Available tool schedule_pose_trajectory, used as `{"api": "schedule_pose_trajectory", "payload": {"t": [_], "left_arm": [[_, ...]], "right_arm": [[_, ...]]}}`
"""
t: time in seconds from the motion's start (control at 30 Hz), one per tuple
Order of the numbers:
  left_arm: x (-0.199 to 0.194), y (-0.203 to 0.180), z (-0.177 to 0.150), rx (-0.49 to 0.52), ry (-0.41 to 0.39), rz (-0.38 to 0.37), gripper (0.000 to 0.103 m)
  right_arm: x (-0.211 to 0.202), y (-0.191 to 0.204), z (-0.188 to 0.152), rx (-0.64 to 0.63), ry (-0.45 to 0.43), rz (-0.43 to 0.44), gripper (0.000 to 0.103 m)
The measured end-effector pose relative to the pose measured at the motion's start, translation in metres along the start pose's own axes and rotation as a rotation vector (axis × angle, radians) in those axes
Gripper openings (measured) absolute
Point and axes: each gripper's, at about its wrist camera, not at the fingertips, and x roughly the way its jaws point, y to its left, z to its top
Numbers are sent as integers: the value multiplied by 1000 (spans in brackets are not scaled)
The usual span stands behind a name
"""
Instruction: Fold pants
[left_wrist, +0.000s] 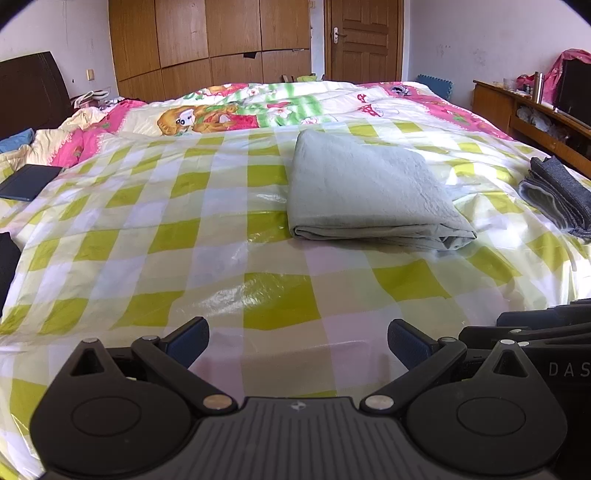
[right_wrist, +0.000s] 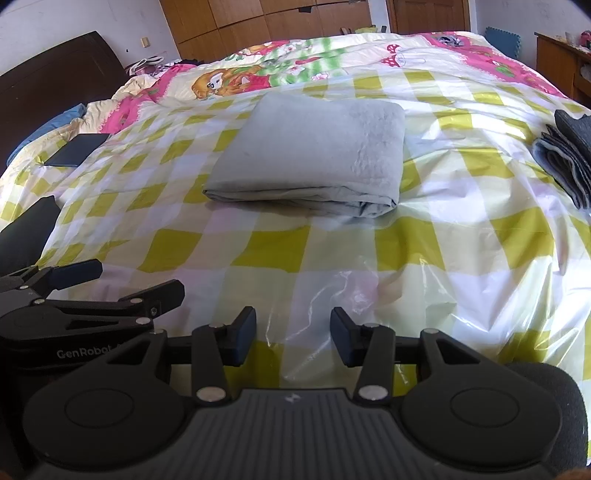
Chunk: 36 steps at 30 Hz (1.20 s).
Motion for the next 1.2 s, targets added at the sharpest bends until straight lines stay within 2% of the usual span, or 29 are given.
{"api": "schedule_pose_trajectory", "payload": {"t": [0.13, 1.2], "left_arm": [[3, 0, -1, -5, 23, -3, 103], [4, 2, -4, -17, 46, -12, 103]], "right_arm": [[0, 1, 0, -1, 1, 0, 46], [1, 2, -1, 0, 7, -6, 46]]}}
